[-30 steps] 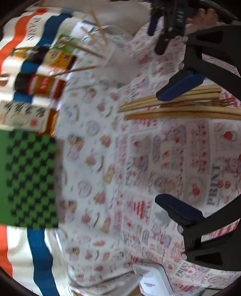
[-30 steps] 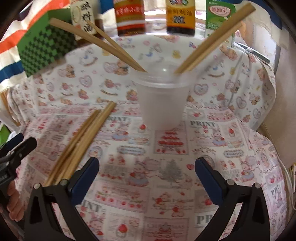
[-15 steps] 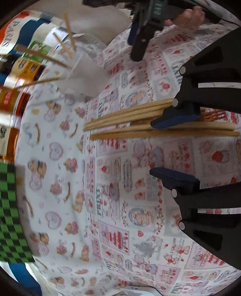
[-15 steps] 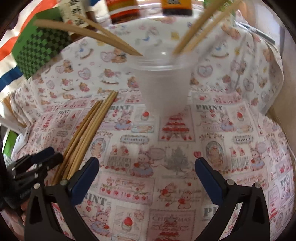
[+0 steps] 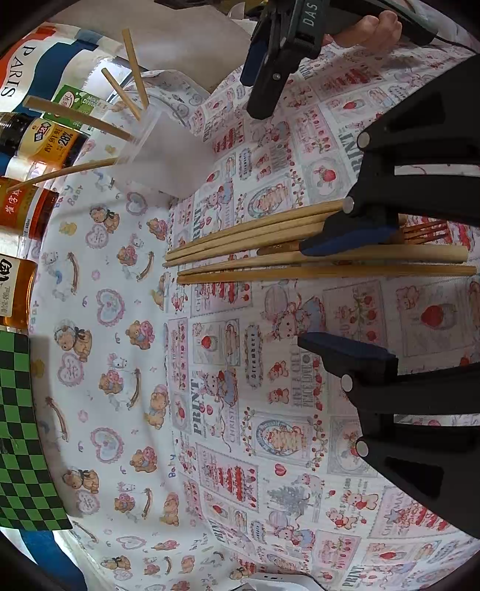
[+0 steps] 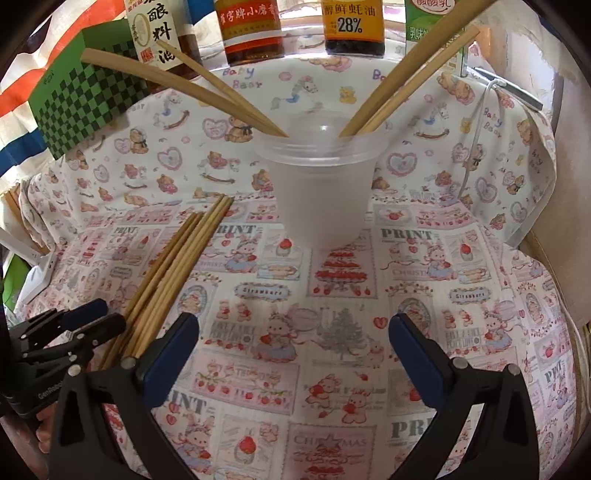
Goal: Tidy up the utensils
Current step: 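Close the left gripper on a bamboo chopstick from the pile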
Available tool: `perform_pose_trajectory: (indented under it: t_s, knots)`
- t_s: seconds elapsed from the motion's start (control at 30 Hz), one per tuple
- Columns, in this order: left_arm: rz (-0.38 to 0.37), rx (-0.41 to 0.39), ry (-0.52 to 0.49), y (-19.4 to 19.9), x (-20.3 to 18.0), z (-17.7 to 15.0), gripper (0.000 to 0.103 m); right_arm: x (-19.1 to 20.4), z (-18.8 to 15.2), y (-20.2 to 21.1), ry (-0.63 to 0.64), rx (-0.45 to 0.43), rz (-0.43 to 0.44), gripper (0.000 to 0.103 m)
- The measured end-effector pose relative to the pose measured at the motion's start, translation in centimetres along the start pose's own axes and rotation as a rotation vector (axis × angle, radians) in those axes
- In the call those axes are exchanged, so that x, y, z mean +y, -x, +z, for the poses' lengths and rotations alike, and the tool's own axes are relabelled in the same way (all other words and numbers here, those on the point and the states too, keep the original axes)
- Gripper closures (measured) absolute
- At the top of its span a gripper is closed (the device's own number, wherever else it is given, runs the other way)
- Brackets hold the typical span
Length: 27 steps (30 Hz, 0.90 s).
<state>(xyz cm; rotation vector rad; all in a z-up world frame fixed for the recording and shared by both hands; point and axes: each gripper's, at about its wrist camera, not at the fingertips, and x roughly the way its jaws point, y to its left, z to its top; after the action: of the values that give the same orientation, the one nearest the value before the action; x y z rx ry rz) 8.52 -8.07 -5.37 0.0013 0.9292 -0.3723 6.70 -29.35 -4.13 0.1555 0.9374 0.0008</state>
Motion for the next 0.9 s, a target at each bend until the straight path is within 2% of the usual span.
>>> perform_pose_trajectory:
  t_s: [0.13,0.27,0.33,0.4,0.47,0.63,0.7,0.8,0.9]
  knots:
    - [-0.009,0.007,0.013,0.0,0.4,0.0,0.065,0.5,-0.1,0.1,0.020,-0.012,0.011,0.002]
    - [-0.017,0.017,0.015,0.1,0.5,-0.1,0.069,1.6,-0.4,0.1,0.053,0.013,0.097,0.007]
    - [-0.017,0.025,0.019,0.2,0.6,-0.1,0.072,2.7,-0.8,0.4,0.085,0.029,0.166,0.007]
    - [0.005,0.046,0.008,0.5,0.6,-0.2,0.074,3.8,-1.2,0.6,0.112,0.031,0.189,0.007]
    - [0.040,0.063,-0.009,0.8,0.4,-0.3,0.074,4.8,-1.6,0.6,0.140,0.028,0.189,0.011]
    - [0.037,0.079,0.008,0.9,0.8,-0.3,0.074,7.4,-2.5,-0.1,0.208,0.059,0.200,0.020]
    - [0.039,0.083,0.032,0.9,1.3,-0.3,0.074,8.0,-2.8,-0.3,0.233,0.060,0.195,0.020]
    - [0.095,0.074,0.053,1.0,1.9,-0.2,0.074,8.7,-3.2,-0.7,0.258,0.062,0.185,0.020]
    - [0.099,0.075,0.086,1.1,2.7,-0.1,0.074,8.9,-3.5,-0.9,0.285,0.043,0.129,0.021]
